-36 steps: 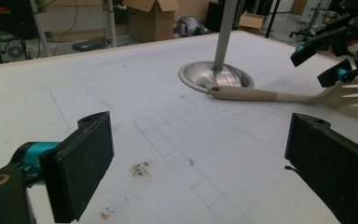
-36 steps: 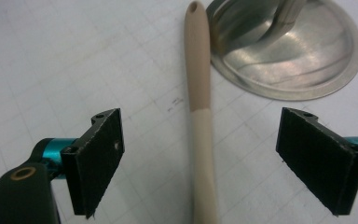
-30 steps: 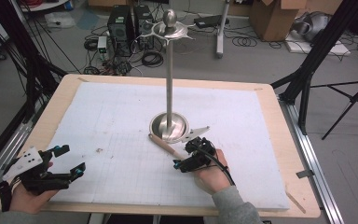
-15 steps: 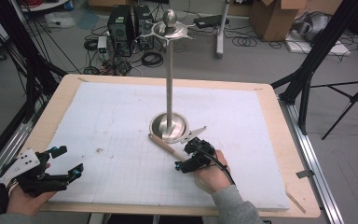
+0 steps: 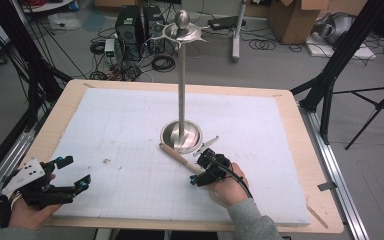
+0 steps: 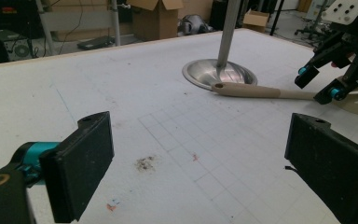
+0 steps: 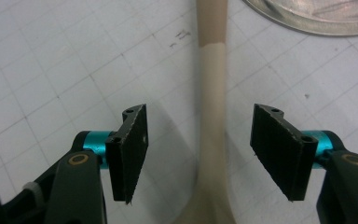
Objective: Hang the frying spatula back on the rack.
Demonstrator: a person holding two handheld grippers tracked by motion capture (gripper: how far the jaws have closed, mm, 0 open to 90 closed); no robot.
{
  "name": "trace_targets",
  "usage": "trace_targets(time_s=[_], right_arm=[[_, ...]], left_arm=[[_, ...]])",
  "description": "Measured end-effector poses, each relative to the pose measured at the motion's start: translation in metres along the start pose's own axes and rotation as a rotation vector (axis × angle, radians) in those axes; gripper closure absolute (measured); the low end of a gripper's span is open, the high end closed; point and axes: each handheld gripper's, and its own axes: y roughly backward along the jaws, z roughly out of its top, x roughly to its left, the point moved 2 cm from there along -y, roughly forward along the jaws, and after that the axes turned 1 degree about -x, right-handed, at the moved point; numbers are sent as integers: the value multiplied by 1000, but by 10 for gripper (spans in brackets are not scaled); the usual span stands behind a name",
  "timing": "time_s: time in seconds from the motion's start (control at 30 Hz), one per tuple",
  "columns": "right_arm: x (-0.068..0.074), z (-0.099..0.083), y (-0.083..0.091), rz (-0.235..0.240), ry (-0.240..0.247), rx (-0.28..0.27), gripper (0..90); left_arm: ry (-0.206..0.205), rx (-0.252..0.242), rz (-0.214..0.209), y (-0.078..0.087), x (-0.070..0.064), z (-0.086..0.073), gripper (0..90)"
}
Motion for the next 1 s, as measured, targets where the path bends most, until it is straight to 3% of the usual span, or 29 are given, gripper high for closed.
trace_targets(time_s=[0.23, 1.0], right_arm=[[0, -2, -1, -20, 14, 37, 409], [-1, -6, 0, -41, 39, 48, 670]], left_arm=[[-3, 0, 1, 1, 0, 0, 84], [0, 8, 3, -1, 0, -1, 84]])
